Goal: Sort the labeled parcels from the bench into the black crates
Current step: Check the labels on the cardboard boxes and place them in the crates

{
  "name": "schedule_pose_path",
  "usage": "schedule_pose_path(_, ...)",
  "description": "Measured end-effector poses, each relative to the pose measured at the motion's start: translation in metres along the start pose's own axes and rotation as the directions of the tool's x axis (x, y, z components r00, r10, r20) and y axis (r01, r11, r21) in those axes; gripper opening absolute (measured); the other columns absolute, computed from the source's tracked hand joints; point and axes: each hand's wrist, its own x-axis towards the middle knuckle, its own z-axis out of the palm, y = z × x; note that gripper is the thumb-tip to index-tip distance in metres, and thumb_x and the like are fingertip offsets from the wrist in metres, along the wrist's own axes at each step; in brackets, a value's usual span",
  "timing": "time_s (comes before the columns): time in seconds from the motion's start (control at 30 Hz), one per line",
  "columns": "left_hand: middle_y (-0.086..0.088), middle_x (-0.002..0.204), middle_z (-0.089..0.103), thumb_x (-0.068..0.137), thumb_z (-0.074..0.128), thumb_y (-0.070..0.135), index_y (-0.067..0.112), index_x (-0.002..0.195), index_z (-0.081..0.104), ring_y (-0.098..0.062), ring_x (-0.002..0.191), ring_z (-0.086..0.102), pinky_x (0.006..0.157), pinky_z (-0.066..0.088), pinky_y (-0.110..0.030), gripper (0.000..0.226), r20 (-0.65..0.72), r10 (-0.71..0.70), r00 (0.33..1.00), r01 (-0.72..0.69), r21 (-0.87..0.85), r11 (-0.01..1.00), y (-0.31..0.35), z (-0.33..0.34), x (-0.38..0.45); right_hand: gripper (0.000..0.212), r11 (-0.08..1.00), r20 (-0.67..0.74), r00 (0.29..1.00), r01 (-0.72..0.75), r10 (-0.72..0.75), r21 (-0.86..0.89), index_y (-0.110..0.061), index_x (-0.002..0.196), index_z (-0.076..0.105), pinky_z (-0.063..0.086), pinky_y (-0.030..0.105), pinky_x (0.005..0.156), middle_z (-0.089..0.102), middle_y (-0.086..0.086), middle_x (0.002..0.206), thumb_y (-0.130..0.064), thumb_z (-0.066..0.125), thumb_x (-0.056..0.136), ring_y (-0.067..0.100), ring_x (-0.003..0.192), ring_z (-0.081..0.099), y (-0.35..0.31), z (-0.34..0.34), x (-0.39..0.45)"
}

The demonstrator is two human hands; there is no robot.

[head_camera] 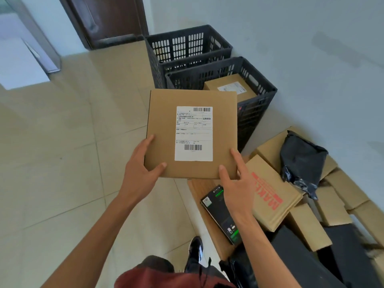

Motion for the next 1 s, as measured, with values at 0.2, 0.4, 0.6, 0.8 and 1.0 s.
schedule_pose_path(0.2, 0.02, 0.153, 0.044, 0.089, 0.077, 0.011, 0.039, 0.157, 0.038, 0.0, 0.133, 0.044, 0.112, 0.04, -0.028, 0.083, 0.03, -0.034, 0.999, 0.036, -0.063, 0.997, -0.002, -0.006, 0.06, 0.06, 1.0, -0.037, 0.999, -0.023, 0.022, -0.006, -0.045, 0.153, 0.046, 0.054, 0.041, 0.107, 0.049, -0.013, 0.157, -0.029, 0.069, 0.099, 0.014, 0.125, 0.061, -0.01, 0.027, 0.038)
schedule_pose_path(0.4, 0.017, 0.152, 0.044, 0.09, 0.075, 0.009, 0.038, 0.157, 0.037, -0.005, 0.132, 0.045, 0.11, 0.044, -0.031, 0.082, 0.101, -0.037, 0.994, 0.047, -0.097, 0.994, -0.021, -0.019, 0.14, 0.083, 0.99, 0.058, 0.997, -0.048, 0.056, -0.135, -0.044, 0.161, 0.029, 0.038, 0.029, 0.121, 0.033, -0.012, 0.167, -0.024, 0.075, 0.095, 0.007, 0.146, 0.041, -0.024, 0.071, 0.078)
schedule_pose_path(0.6, 0.012, 0.155, 0.042, 0.09, 0.077, 0.011, 0.032, 0.157, 0.039, -0.006, 0.134, 0.043, 0.109, 0.042, -0.029, 0.08, 0.178, 0.041, 0.983, -0.023, -0.102, 0.995, -0.035, -0.049, 0.227, 0.093, 0.983, -0.004, 0.996, -0.093, 0.094, -0.161, -0.041, 0.162, 0.025, 0.033, 0.024, 0.122, 0.028, -0.017, 0.168, -0.026, 0.081, 0.09, 0.0, 0.147, 0.034, -0.056, 0.126, 0.117)
schedule_pose_path(0.8, 0.01, 0.154, 0.044, 0.09, 0.076, 0.013, 0.029, 0.156, 0.04, -0.01, 0.133, 0.045, 0.11, 0.046, -0.037, 0.077, 0.289, 0.106, 0.951, -0.092, -0.063, 0.994, -0.041, -0.054, 0.301, 0.093, 0.979, -0.112, 0.984, -0.154, 0.139, -0.136, -0.044, 0.162, 0.022, 0.037, 0.036, 0.123, 0.029, -0.018, 0.167, -0.028, 0.08, 0.091, 0.002, 0.147, 0.036, -0.072, 0.167, 0.138)
schedule_pose_path(1.0, 0.013, 0.155, 0.042, 0.091, 0.075, 0.013, 0.032, 0.157, 0.038, -0.01, 0.137, 0.044, 0.114, 0.045, -0.041, 0.078, 0.401, 0.14, 0.906, -0.119, -0.077, 0.99, -0.031, -0.028, 0.353, 0.098, 0.956, -0.148, 0.972, -0.208, 0.18, -0.205, -0.04, 0.165, 0.015, 0.029, 0.028, 0.123, 0.023, -0.015, 0.17, -0.023, 0.078, 0.093, 0.001, 0.148, 0.031, -0.072, 0.165, 0.171)
